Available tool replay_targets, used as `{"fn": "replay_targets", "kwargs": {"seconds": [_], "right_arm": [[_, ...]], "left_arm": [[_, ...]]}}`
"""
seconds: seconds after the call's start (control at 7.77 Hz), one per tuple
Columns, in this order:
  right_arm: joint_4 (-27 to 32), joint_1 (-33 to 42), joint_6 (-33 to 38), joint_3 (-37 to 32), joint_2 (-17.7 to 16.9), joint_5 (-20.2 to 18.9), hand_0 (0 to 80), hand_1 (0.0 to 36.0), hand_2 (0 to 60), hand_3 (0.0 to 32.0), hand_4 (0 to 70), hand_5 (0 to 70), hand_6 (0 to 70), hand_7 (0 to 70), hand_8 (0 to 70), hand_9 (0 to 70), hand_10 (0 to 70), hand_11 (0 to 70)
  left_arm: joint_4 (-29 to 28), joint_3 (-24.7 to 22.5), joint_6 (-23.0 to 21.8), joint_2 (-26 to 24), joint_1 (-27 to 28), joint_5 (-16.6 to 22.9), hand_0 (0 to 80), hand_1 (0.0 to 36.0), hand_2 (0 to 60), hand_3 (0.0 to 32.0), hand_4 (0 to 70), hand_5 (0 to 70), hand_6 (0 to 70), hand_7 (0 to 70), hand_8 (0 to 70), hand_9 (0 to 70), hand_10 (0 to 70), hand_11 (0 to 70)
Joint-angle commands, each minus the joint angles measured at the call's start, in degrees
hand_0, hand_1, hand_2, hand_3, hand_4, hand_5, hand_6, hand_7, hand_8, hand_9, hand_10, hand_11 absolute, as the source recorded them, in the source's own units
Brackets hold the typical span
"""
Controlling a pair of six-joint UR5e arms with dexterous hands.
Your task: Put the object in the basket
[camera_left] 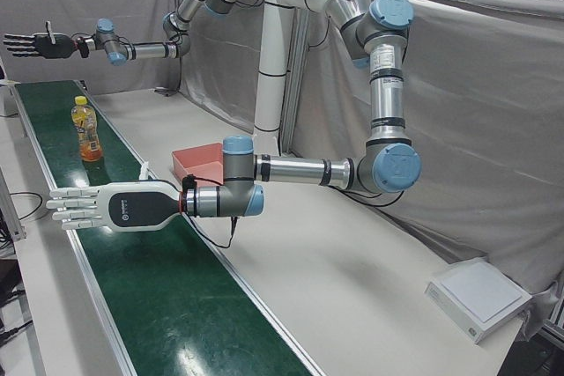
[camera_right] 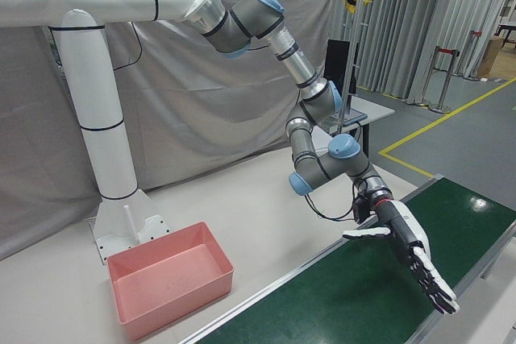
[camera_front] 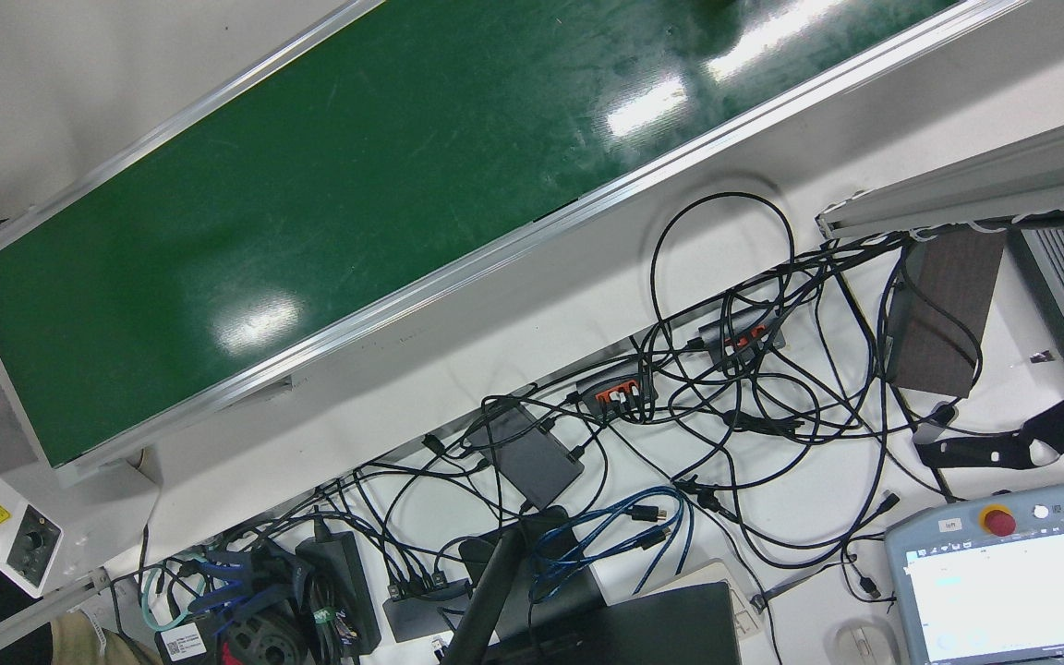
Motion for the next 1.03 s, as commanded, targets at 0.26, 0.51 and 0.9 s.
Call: {"fn": "replay_targets", "kwargs": {"seconds": [0.26, 0.51, 0.9], "right_arm": [[0.0, 0.0, 0.0, 0.0, 0.0, 0.0, 0.0, 0.0, 0.0, 0.0, 0.0, 0.0, 0.0, 0.0, 0.0, 0.0, 0.0, 0.0], [0.0, 0.0, 0.0, 0.0, 0.0, 0.0, 0.0, 0.0, 0.0, 0.0, 0.0, 0.0, 0.0, 0.0, 0.0, 0.0, 0.0, 0.0], [0.0, 0.0, 0.0, 0.0, 0.0, 0.0, 0.0, 0.0, 0.0, 0.0, 0.0, 0.0, 0.0, 0.0, 0.0, 0.0, 0.0, 0.0]], "left_arm": [[0.2, 0.1, -0.2, 0.2, -0.3, 0.0, 51.5, 10.2, 0.0, 0.0, 1.7, 1.1, 0.0, 0.0, 0.0, 0.0, 1.2, 3.4], [-0.1, -0.1, -0.2, 0.1, -0.3, 0.0, 51.5, 10.3, 0.0, 0.0, 1.7, 0.9, 0.0, 0.0, 0.0, 0.0, 1.1, 3.4], [-0.1, -0.1, 0.1, -0.4, -0.1, 0.0, 51.4, 10.3, 0.0, 0.0, 2.2, 0.3, 0.0, 0.0, 0.0, 0.0, 1.0, 3.1]]}}
